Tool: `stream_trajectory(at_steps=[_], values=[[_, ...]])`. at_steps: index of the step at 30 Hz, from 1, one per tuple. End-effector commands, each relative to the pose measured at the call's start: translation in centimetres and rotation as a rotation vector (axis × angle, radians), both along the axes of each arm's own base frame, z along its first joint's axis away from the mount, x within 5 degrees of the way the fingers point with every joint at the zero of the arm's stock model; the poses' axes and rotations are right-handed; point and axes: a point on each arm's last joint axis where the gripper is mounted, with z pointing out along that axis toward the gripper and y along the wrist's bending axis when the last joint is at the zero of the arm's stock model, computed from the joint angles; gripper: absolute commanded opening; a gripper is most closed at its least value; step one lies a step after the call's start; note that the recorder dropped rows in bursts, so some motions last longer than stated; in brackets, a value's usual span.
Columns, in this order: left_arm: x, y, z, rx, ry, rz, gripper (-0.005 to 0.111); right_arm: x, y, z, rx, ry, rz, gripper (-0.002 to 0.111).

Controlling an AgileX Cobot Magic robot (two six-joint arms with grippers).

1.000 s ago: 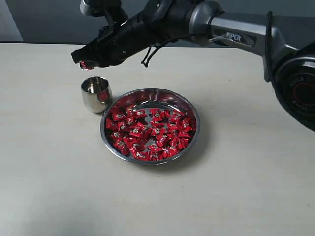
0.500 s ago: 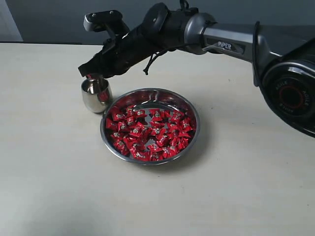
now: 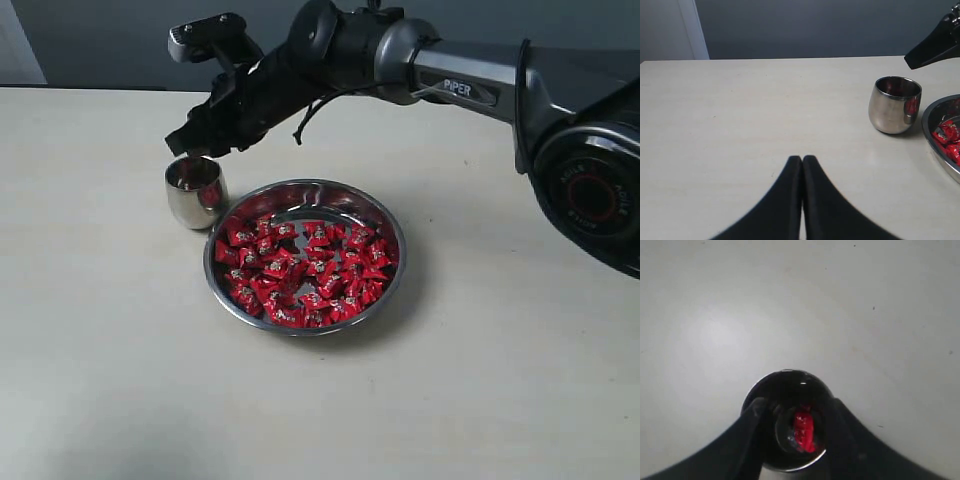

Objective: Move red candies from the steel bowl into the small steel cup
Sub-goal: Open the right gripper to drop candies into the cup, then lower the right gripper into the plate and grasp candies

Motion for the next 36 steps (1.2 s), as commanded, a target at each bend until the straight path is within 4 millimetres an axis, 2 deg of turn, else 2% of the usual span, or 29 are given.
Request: stream_trajectory(at_steps=[1, 5, 8, 11, 14, 18, 23, 36], values=[[0.0, 0.0, 0.0, 0.0, -0.011, -0.005, 0.0, 0.1, -0.3, 0.1, -0.019, -0.005, 0.0, 0.05], [0.0, 0.0, 0.0, 0.0, -0.011, -0.005, 0.0, -0.6, -0.7, 0.9, -0.068, 0.048, 0.022, 0.051], [0.0, 0.0, 0.0, 0.0, -0.011, -0.005, 0.0, -1.9, -2.2, 1.9, -0.231, 0.136, 0.04, 0.05], [0.0, 0.0, 0.0, 0.0, -0.011, -0.005, 0.0, -2.1, -3.0, 1.1, -0.332, 0.176, 0.034, 0.046], [0.0, 0.0, 0.0, 0.0, -0.011, -0.005, 0.0, -2.2, -3.0, -0.3, -0.359, 0.223, 0.045, 0.046], [0.0, 0.0, 0.0, 0.0, -0.011, -0.005, 0.0, -2.2, -3.0, -3.1, -0.408, 0.301, 0.057, 0.046], [0.0, 0.0, 0.0, 0.0, -0.011, -0.005, 0.0, -2.2, -2.9, -4.9, -0.424, 0.338, 0.044, 0.046], [0.0, 0.0, 0.0, 0.0, -0.011, -0.005, 0.0, -2.0, -2.7, -4.8, -0.399, 0.328, 0.033, 0.046]])
